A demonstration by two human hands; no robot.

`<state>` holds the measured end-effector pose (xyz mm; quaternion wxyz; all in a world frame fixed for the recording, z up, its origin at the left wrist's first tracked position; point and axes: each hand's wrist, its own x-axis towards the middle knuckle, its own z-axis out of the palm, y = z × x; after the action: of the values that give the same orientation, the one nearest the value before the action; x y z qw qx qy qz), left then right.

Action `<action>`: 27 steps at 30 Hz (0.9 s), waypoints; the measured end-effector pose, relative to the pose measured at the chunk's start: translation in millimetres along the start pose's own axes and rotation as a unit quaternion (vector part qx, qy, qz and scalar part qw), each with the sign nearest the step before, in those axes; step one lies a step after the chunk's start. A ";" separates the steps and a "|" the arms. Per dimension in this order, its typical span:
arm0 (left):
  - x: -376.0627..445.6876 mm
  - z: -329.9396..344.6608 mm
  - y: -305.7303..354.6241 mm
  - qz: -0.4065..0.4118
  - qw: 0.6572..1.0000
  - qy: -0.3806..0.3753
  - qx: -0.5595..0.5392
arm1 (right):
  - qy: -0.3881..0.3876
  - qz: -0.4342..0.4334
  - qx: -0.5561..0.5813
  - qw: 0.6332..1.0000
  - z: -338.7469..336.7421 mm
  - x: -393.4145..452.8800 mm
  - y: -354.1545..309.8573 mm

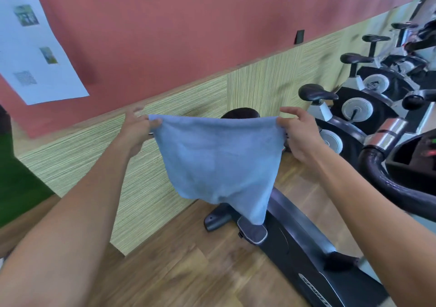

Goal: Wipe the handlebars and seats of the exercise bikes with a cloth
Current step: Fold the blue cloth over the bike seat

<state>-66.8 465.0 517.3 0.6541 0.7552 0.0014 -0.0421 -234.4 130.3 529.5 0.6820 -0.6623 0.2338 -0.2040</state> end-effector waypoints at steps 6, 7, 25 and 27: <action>10.8 -8.4 20.3 0.088 0.980 -0.029 0.175 | -0.008 -0.010 0.005 1.000 5.5 5.0 2.5; 14.3 -9.1 22.9 0.100 0.976 -0.002 0.194 | -0.001 -0.007 0.007 1.000 5.4 6.8 3.2; 34.0 -15.7 14.4 0.074 0.987 0.086 0.115 | 0.024 -0.111 -0.173 0.978 -0.9 21.8 10.4; 33.1 -15.8 13.4 0.073 0.987 0.092 0.108 | 0.027 -0.104 -0.177 0.978 -0.6 23.7 10.3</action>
<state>-32.1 476.9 530.5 0.5671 0.8201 0.0018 0.0761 -215.9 116.3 518.1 0.5221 -0.7875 0.2146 -0.2473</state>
